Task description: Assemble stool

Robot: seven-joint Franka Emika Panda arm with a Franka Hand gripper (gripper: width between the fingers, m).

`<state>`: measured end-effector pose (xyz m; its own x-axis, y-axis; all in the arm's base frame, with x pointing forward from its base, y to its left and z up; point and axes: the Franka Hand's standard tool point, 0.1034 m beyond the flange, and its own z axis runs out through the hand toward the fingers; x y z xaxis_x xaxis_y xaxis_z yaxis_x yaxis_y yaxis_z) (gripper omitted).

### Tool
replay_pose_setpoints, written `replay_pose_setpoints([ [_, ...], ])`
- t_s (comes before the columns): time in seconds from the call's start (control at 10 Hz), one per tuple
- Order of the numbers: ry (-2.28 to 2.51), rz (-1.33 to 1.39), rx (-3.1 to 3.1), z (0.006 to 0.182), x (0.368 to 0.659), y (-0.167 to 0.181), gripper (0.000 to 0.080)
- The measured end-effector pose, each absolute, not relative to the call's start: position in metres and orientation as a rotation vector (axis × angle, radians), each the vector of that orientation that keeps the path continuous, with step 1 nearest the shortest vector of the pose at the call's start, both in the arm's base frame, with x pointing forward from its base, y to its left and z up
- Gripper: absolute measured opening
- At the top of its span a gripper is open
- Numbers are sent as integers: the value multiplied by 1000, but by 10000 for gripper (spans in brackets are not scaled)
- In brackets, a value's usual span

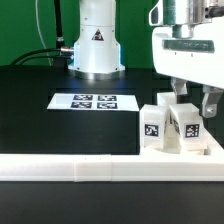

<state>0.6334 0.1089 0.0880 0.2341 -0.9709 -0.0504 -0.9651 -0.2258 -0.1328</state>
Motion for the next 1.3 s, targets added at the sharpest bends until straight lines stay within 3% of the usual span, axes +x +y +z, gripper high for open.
replay_pose_setpoints([
  [0.1,1816,-53,-2385,106,634,111,620],
  [0.3,1726,-64,-2429,129,637,117,641],
  [0.7,1257,-102,-2721,125,636,116,649],
  [1.3,183,-119,-3027,122,642,114,649],
])
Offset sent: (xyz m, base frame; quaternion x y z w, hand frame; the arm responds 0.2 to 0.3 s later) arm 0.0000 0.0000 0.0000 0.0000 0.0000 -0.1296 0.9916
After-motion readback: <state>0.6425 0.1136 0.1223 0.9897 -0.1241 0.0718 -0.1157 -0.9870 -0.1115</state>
